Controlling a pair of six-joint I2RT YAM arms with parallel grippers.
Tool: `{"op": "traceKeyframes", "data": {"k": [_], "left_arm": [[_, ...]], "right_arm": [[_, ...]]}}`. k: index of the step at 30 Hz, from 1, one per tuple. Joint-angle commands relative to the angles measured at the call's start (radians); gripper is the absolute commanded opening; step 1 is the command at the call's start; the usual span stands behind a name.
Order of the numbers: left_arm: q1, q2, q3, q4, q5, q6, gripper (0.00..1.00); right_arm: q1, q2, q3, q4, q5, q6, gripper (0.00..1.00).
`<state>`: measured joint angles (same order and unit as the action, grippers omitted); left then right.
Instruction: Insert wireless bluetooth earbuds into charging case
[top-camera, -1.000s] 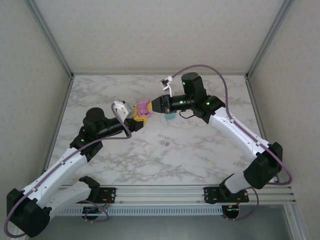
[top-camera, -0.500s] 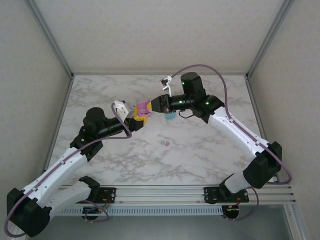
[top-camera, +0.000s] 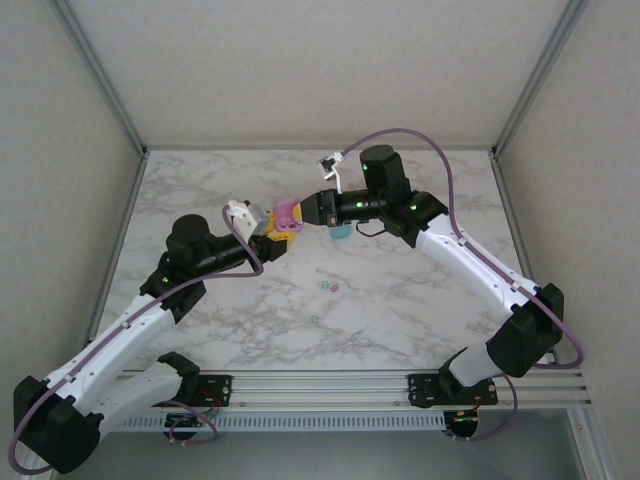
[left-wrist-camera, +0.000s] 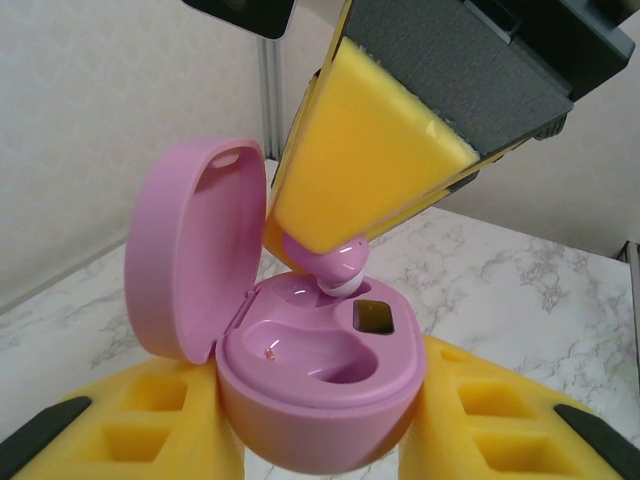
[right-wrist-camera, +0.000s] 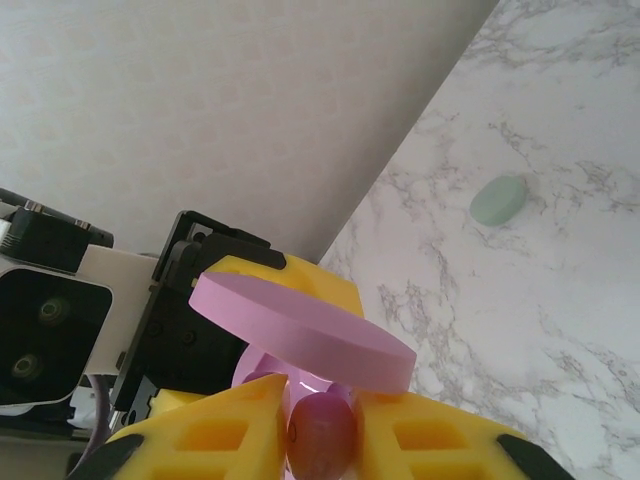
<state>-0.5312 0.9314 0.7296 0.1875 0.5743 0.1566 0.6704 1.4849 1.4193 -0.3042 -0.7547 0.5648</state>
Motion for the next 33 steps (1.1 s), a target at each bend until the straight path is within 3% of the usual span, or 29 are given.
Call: {"op": "traceKeyframes", "data": {"k": [1,11,21,26,33], "left_arm": [[-0.021,-0.009,0.044,0.081,0.05,-0.013,0.21],[-0.021,-0.012,0.04,0.078,0.044,-0.01,0.21],[-0.021,-0.009,0.04,0.086,0.044,-0.012,0.21],[-0.021,-0.008,0.041,0.087,0.05,-0.01,0.2],[-0.023,-0.014,0.042,0.084,0.048,-0.011,0.2]], "right_arm": [[0.005,-0.001,0.0,-0.037,0.07,-0.047,0.26],[0.006,-0.014,0.023,-0.092,0.115,-0.075,0.27],[0.005,-0.003,0.01,-0.02,0.009,-0.026,0.23],[0.005,-0.008,-0.006,0.0,0.037,-0.018,0.25],[0.005,-0.015,0.02,-0.1,0.126,-0.084,0.29]]}}
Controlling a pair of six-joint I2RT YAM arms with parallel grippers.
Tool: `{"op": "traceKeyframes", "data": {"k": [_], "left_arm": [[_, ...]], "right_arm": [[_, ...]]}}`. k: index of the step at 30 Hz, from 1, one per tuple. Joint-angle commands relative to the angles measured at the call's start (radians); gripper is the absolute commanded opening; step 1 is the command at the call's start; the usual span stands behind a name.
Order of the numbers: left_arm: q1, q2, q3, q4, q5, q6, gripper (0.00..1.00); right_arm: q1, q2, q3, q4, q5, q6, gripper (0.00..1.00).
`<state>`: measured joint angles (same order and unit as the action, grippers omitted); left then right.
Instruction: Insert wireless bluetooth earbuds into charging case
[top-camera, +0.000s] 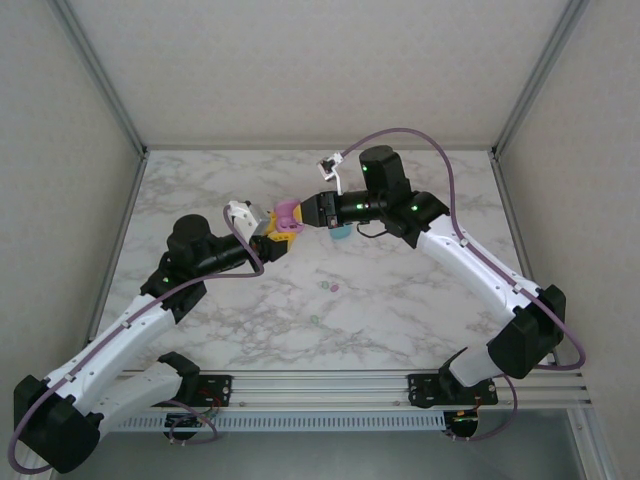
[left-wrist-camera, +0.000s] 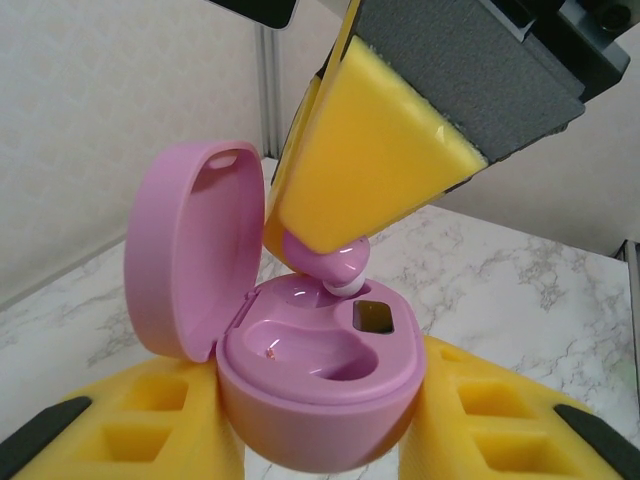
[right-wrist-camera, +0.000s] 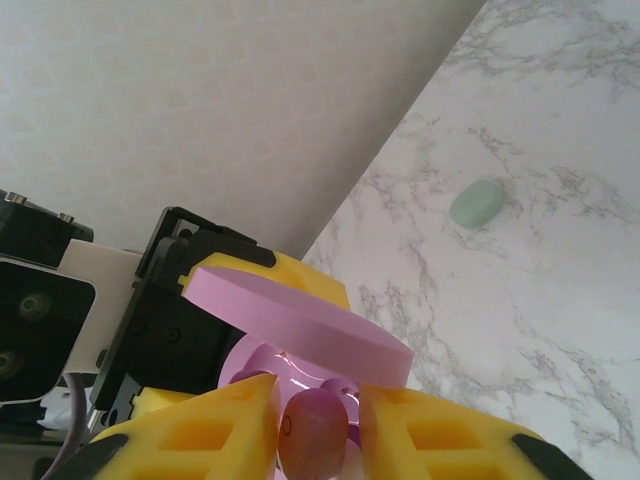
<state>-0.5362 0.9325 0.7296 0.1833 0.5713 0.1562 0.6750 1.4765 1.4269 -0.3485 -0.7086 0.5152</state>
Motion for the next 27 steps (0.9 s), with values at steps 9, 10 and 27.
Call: {"op": "traceKeyframes", "data": {"k": [9,10,27], "left_arm": [[-0.018,-0.017,0.043,0.088,0.048,-0.011,0.2],[-0.018,-0.015,0.042,0.088,0.049,-0.012,0.2],[-0.02,-0.012,0.042,0.091,0.051,-0.012,0.2]], "right_arm": [[0.001,-0.018,0.022,-0.084,0.124,-0.049,0.33],[0.0,-0.018,0.022,-0.086,0.123,-0.048,0.33],[0.0,-0.015,0.033,-0.065,0.044,-0.059,0.22]]}}
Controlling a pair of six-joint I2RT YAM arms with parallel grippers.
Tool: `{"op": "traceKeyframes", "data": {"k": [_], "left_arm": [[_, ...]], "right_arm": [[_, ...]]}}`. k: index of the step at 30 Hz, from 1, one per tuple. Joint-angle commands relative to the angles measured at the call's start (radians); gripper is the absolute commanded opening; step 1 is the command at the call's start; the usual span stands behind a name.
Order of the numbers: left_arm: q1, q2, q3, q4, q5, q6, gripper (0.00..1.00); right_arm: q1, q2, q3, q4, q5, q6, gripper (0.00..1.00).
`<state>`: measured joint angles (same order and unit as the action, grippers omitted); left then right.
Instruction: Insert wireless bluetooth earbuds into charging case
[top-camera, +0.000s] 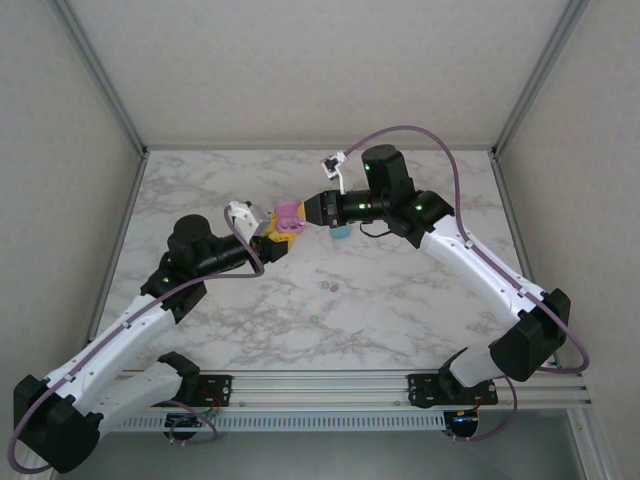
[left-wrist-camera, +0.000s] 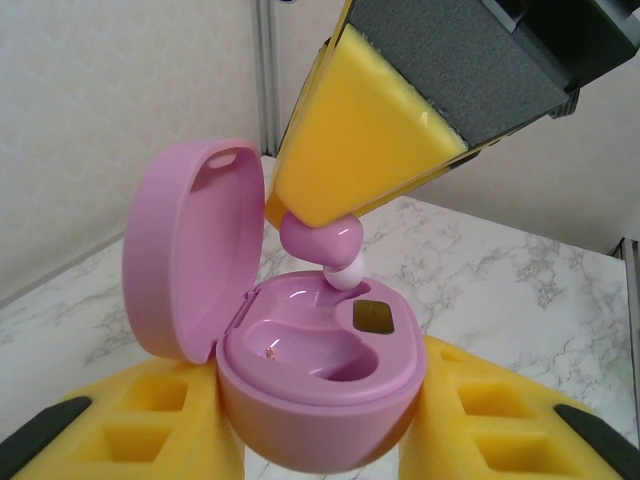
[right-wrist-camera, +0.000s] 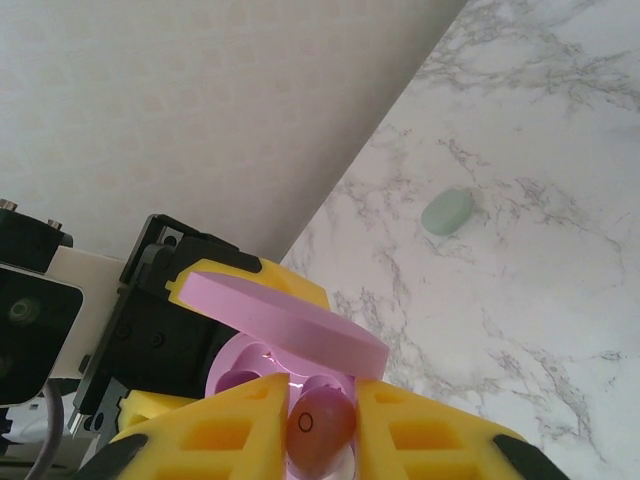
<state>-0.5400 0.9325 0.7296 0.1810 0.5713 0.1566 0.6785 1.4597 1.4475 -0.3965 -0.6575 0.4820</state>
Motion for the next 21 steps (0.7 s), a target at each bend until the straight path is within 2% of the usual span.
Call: {"op": "traceKeyframes", "data": {"k": [1,9,21], "left_arm": [[-0.015,-0.011,0.042,0.094,0.054,-0.013,0.2],[-0.018,-0.011,0.04,0.101,0.06,-0.006,0.19],[-0.018,-0.005,0.038,0.097,0.01,-0.001,0.18]], "right_arm": [[-0.004,0.004,0.013,-0.019,-0.006,-0.029,0.22],[-0.003,0.011,0.0,0.041,-0.038,0.012,0.2],[-0.003,0.002,-0.009,0.036,-0.052,0.024,0.2]]}}
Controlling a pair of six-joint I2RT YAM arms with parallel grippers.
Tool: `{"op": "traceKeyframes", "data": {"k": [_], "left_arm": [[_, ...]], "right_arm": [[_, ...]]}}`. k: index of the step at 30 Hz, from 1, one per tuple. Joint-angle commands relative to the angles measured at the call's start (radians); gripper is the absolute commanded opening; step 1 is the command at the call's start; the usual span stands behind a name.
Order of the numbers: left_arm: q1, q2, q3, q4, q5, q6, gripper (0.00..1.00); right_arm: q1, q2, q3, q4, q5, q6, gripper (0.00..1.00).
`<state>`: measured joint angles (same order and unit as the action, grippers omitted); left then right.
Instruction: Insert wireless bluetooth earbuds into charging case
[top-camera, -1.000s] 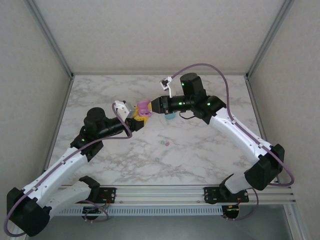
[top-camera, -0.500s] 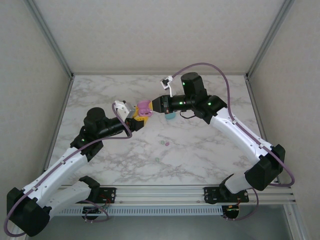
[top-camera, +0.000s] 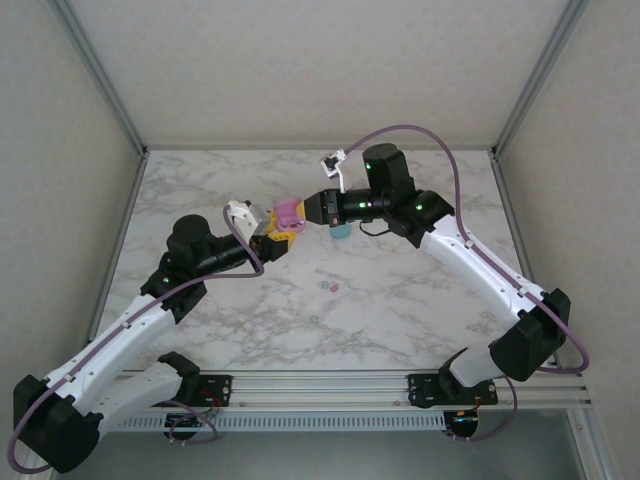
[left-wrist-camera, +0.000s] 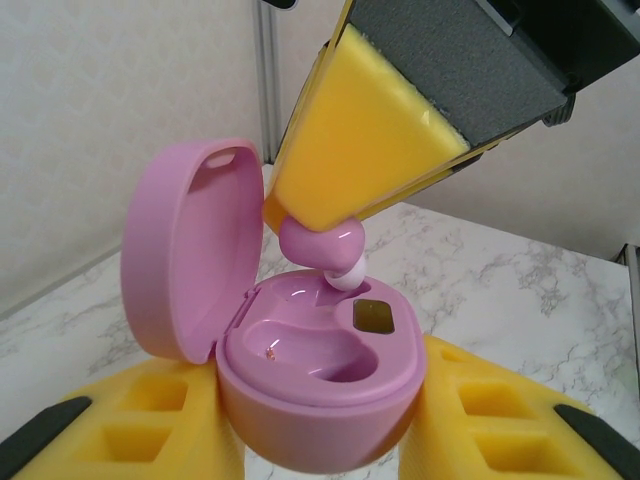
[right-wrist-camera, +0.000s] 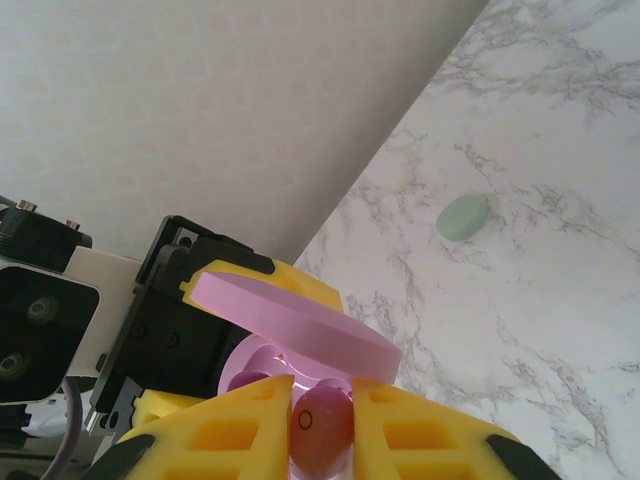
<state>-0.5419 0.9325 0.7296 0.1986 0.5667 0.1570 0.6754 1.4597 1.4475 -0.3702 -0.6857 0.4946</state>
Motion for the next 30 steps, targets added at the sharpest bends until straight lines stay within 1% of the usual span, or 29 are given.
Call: {"op": "traceKeyframes", "data": {"k": [1,5,7,15,17,18,21,25,30], "left_arm": [[-0.017,-0.004,0.036,0.081,0.016,-0.001,0.18],[-0.018,-0.002,0.035,0.075,0.027,0.008,0.18],[-0.019,-0.003,0.033,0.075,0.032,0.011,0.18],[-0.021,-0.008,0.032,0.087,0.024,0.011,0.19],[-0.021,-0.008,0.032,0.091,0.024,0.009,0.19],[-0.021,-0.008,0.032,0.09,0.022,0.009,0.19],[-0.022,-0.009,0.034,0.09,0.023,0.009,0.18],[-0.023,-0.011,0.031,0.09,0.021,0.01,0.18],[-0.023,-0.011,0.031,0.08,0.013,0.015,0.18]], "right_arm": [[0.0,0.002,-0.009,0.011,-0.024,0.013,0.2],[0.001,0.0,-0.018,0.076,-0.047,0.059,0.2],[0.001,0.003,-0.01,0.047,-0.023,0.039,0.2],[0.001,0.008,-0.018,0.032,-0.016,0.037,0.21],[0.001,0.01,-0.004,-0.03,0.029,0.002,0.25],[0.001,0.008,-0.001,-0.048,0.04,-0.013,0.26],[0.001,-0.002,0.0,-0.043,0.04,-0.015,0.28],[0.001,-0.015,0.003,-0.033,0.054,-0.011,0.36],[0.001,-0.029,0.007,-0.038,0.049,-0.005,0.42]]}}
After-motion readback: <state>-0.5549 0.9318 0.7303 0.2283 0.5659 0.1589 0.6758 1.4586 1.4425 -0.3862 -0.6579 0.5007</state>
